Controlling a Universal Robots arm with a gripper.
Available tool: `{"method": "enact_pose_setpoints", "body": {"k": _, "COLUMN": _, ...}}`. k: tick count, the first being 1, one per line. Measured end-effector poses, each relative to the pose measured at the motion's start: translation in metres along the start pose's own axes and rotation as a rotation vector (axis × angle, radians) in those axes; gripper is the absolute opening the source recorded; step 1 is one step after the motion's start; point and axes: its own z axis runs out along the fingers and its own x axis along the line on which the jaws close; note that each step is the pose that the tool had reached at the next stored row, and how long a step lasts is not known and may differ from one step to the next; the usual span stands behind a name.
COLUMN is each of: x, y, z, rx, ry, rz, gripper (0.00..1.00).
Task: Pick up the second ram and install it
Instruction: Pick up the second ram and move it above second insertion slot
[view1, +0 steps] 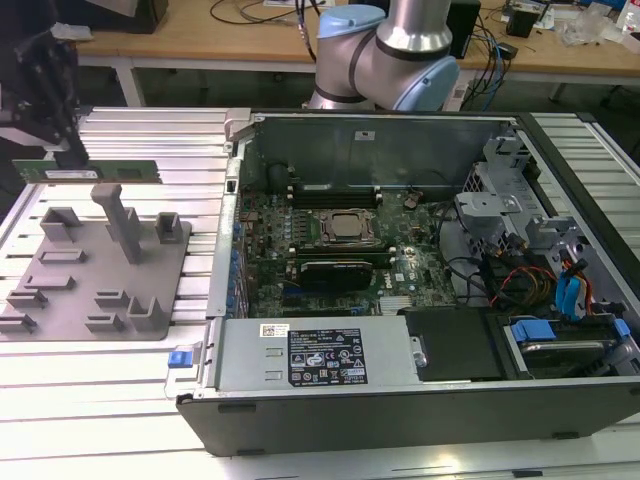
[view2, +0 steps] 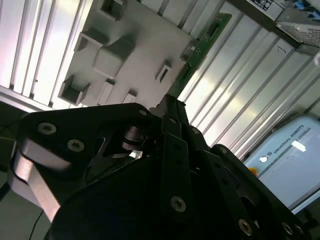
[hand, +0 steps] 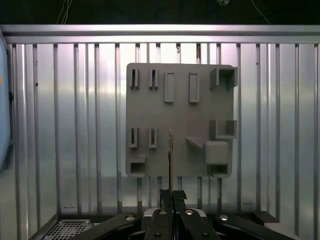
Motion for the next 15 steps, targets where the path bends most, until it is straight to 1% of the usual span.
{"method": "enact_pose_setpoints", "body": {"k": 1, "x": 0.0, "y": -0.0041, "z": 0.0, "rx": -0.0001, "ry": 0.0001, "rz": 0.0, "gripper": 0.09}}
{"method": "enact_pose_setpoints", "body": {"k": 2, "x": -0.0001, "y": -0.0119, "z": 0.0, "rx": -0.0001, "ry": 0.0001, "rz": 0.0, "gripper": 0.09}}
{"method": "enact_pose_setpoints", "body": {"k": 3, "x": -0.0001, "y": -0.0173, "z": 0.0, "rx": 0.0, "ry": 0.0, "rz": 0.0, "gripper": 0.09}}
{"method": "enact_pose_setpoints", "body": {"k": 5, "x": -0.0002, "y": -0.0255, "z": 0.0, "rx": 0.0, "ry": 0.0, "rz": 0.0, "gripper": 0.09}}
{"method": "enact_pose_setpoints", "body": {"k": 7, "x": -0.0003, "y": -0.0461, "z": 0.0001, "rx": 0.0, "ry": 0.0, "rz": 0.0, "gripper": 0.09}}
{"method": "enact_pose_setpoints", "body": {"k": 9, "x": -0.0005, "y": -0.0626, "z": 0.0001, "rx": -0.0001, "ry": 0.0001, "rz": 0.0, "gripper": 0.09}}
{"method": "enact_pose_setpoints", "body": {"k": 12, "x": -0.0006, "y": -0.0951, "z": 0.0004, "rx": 0.0, "ry": 0.0, "rz": 0.0, "gripper": 0.09}}
{"method": "enact_pose_setpoints", "body": {"k": 13, "x": -0.0008, "y": -0.1085, "z": 0.0005, "rx": -0.0001, "ry": 0.0001, "rz": 0.0, "gripper": 0.09}}
{"method": "enact_pose_setpoints", "body": {"k": 14, "x": -0.0009, "y": -0.124, "z": 0.0008, "rx": 0.0, "ry": 0.0, "rz": 0.0, "gripper": 0.09}}
{"method": "enact_pose_setpoints", "body": {"k": 15, "x": -0.001, "y": -0.1359, "z": 0.001, "rx": -0.0001, "ry": 0.0, "rz": 0.0, "gripper": 0.09}}
